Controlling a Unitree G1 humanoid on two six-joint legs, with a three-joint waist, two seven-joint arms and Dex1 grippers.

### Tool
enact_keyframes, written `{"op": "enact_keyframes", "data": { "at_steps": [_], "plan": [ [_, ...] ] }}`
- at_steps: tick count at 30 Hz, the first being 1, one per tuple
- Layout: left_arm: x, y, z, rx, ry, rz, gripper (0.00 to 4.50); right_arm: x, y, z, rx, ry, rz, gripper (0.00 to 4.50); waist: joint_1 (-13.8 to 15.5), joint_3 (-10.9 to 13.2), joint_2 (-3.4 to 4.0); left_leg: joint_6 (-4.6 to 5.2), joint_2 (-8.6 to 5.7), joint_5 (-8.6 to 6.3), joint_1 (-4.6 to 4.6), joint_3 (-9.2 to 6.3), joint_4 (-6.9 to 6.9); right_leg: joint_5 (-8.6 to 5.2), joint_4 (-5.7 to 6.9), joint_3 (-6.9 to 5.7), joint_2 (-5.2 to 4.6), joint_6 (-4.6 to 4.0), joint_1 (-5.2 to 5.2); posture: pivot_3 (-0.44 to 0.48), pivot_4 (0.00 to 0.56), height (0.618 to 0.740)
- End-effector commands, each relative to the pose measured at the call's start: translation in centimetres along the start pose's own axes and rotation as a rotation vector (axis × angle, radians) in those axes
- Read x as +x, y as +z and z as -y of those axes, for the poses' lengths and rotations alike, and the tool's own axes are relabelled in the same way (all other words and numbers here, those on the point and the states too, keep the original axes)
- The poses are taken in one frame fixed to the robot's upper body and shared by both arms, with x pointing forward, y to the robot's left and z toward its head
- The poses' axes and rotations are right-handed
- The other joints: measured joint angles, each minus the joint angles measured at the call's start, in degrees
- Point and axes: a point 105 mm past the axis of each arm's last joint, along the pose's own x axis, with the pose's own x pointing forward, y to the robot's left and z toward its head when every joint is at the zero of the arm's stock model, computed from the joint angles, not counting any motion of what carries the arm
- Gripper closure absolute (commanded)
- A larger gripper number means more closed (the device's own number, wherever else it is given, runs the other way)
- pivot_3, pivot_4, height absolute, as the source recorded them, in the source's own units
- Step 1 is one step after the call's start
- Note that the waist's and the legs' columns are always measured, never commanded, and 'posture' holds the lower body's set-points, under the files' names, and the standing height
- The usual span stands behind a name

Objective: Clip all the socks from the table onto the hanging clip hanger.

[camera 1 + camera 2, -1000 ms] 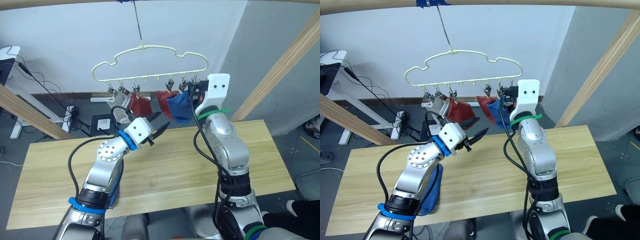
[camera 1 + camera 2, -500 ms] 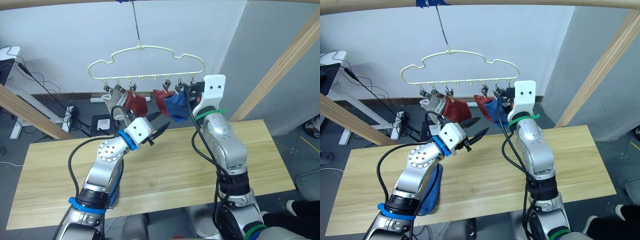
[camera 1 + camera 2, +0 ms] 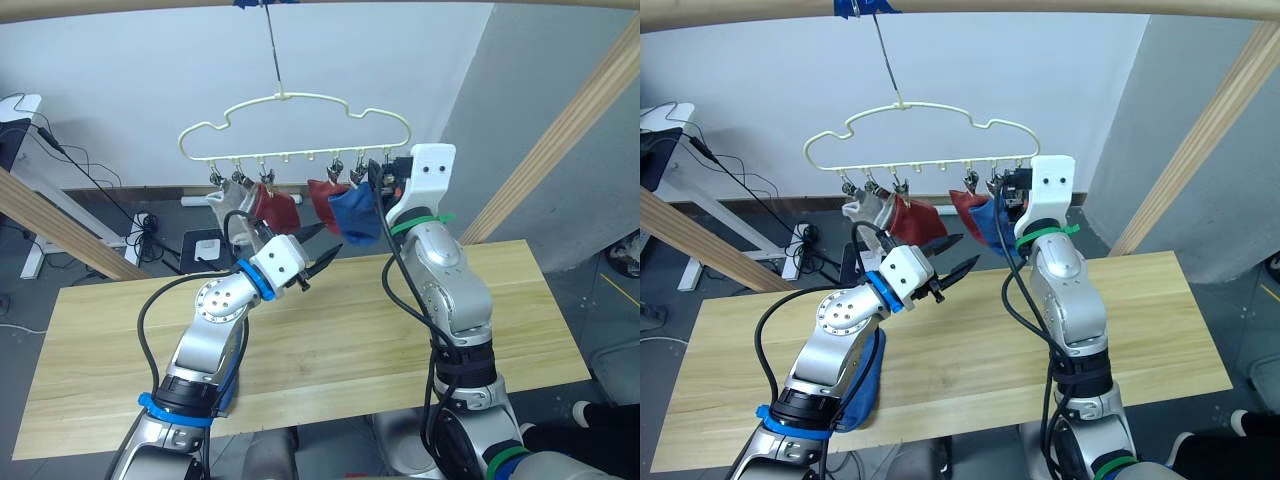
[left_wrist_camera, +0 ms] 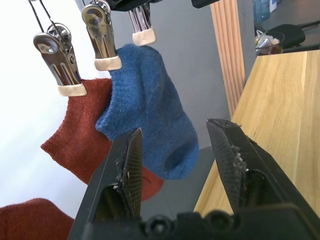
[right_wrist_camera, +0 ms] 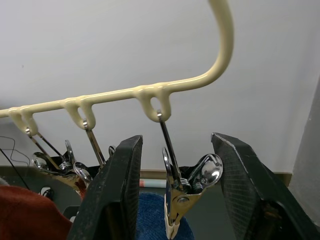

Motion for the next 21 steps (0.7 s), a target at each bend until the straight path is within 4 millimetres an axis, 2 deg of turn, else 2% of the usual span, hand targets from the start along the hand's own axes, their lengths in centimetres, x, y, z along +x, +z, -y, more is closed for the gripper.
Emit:
{"op": "enact_keyframes", "data": {
  "at_steps": [1, 3, 6, 9, 12, 19, 21],
  "plan": [
    [0.2, 1.2, 0.1, 0.034, -0.012, 0.043, 2.22, -0.1, 1.7, -0.3, 0.022, 0.008, 0.063, 2.24, 0.00, -0.06, 0.00, 0.00, 0.00, 0.00, 0.00, 0.00, 0.00, 0.00, 0.00, 0.00, 0.00, 0.00, 0.00, -0.276, 0.230, 0.740],
    [0.3, 1.2, 0.2, 0.036, -0.014, 0.044, 2.22, -0.1, 1.7, -0.3, 0.027, 0.007, 0.064, 2.24, 0.00, -0.09, 0.00, 0.00, 0.00, 0.00, 0.00, 0.00, 0.00, 0.00, 0.00, 0.00, 0.00, 0.00, 0.00, -0.276, 0.230, 0.740],
    [0.3, 1.2, 0.2, 0.037, -0.015, 0.045, 2.22, -0.1, 1.8, -0.3, 0.038, 0.007, 0.067, 2.80, -0.02, -0.20, 0.02, 0.00, 0.00, 0.00, 0.00, 0.00, 0.00, 0.00, 0.00, 0.00, 0.00, 0.00, 0.00, -0.282, 0.229, 0.740],
    [0.3, 1.1, 0.2, 0.037, -0.015, 0.043, 2.22, 0.0, 1.9, -0.4, 0.043, 0.015, 0.072, 3.81, -0.02, -0.38, 0.01, 0.00, 0.00, 0.00, 0.00, 0.00, 0.00, 0.00, 0.00, 0.00, 0.00, 0.00, 0.00, -0.282, 0.229, 0.740],
    [0.2, 1.0, 0.2, 0.038, -0.013, 0.040, 2.22, 0.0, 2.1, -0.5, 0.047, 0.022, 0.077, 4.47, -0.02, -0.57, 0.02, 0.00, 0.00, 0.00, 0.00, -0.01, 0.00, 0.00, 0.01, -0.01, 0.00, 0.00, 0.00, -0.282, 0.229, 0.740],
    [-0.4, 0.6, -0.1, 0.038, 0.013, 0.019, 2.22, 0.0, 2.4, -0.8, 0.047, 0.046, 0.092, 4.47, -0.02, -0.75, 0.03, 0.00, 0.00, 0.00, 0.01, 0.00, 0.01, 0.00, 0.01, 0.00, 0.00, 0.00, 0.01, -0.276, 0.224, 0.740],
    [-1.4, -0.6, -1.0, -0.003, 0.076, -0.034, 2.22, 0.0, 2.6, -1.0, 0.034, 0.055, 0.099, 4.47, -0.09, -0.76, 0.03, 0.00, 0.00, 0.00, 0.02, -0.01, 0.00, 0.00, 0.01, 0.00, 0.01, 0.00, 0.01, -0.280, 0.224, 0.740]
  ]
}}
